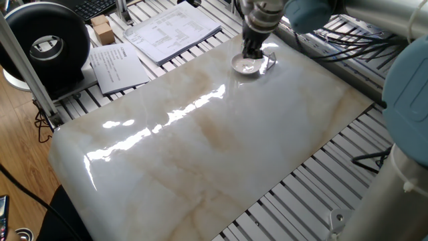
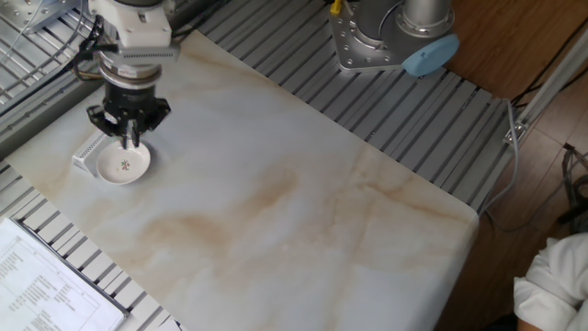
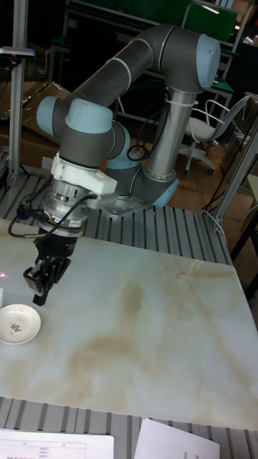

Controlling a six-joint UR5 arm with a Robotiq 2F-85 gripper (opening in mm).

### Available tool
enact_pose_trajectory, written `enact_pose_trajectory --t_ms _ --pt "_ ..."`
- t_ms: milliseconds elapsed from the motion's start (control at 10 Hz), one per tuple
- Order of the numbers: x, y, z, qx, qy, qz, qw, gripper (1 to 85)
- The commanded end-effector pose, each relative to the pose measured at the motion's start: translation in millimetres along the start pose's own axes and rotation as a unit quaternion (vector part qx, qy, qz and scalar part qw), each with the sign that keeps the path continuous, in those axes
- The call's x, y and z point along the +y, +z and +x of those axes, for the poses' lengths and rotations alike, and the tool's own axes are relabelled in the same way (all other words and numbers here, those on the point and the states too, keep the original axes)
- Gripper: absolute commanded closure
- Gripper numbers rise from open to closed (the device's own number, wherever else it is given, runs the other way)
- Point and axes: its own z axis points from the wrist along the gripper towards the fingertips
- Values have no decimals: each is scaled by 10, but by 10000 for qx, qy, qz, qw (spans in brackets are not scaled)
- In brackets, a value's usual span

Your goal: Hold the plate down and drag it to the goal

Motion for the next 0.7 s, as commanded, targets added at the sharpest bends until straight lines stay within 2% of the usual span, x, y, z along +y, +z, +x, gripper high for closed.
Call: enact_pose_trajectory --t_ms 0,100,300,400,500,600 --pt "107 114 -247 -253 371 -230 9987 843" --pt "228 97 -187 -161 595 -506 9968 843" --pt "333 -38 185 382 600 -789 9943 843" --pt "453 -188 345 579 949 -972 9890 843" --pt "514 -204 368 676 1298 -1063 9835 843" --pt "646 -231 286 585 1530 -1327 9775 843"
